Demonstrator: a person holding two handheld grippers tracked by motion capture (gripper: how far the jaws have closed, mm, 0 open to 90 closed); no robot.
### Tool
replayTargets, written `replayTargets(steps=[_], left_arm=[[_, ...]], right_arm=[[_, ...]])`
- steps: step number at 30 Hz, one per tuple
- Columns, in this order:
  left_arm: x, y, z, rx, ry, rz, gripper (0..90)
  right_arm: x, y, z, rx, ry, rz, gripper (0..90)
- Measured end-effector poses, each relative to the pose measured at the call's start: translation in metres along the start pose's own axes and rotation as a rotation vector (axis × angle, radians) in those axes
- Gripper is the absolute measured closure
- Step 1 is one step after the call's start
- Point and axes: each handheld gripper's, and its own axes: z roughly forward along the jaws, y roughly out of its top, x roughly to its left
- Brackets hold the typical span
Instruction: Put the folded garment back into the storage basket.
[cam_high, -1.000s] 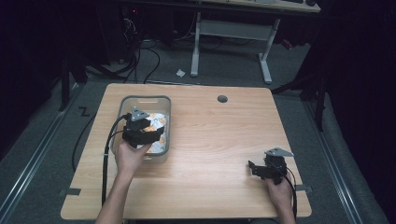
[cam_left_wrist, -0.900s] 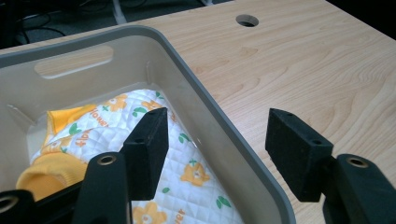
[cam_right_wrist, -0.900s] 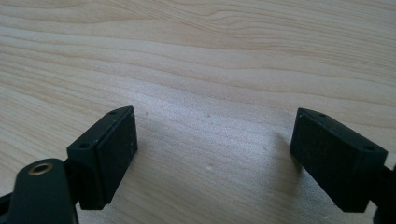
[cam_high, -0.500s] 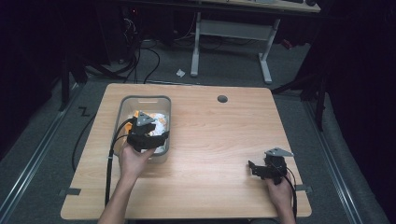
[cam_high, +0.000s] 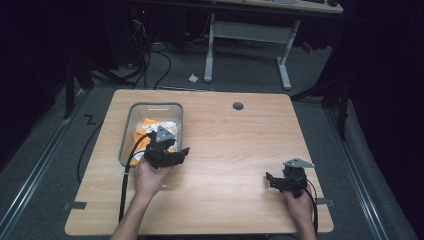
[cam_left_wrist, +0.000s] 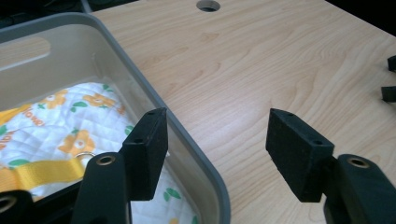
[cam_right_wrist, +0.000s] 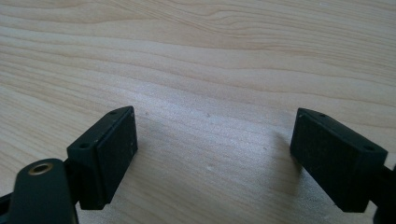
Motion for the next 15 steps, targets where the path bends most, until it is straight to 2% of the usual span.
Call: replayTargets(steps=[15], left_arm=[[-0.019,-0.01,0.006,-0.005,-0.053,0.018,39.2]], right_arm=[[0.0,0.0,0.0,0.0,0.0,0.0,14.7]])
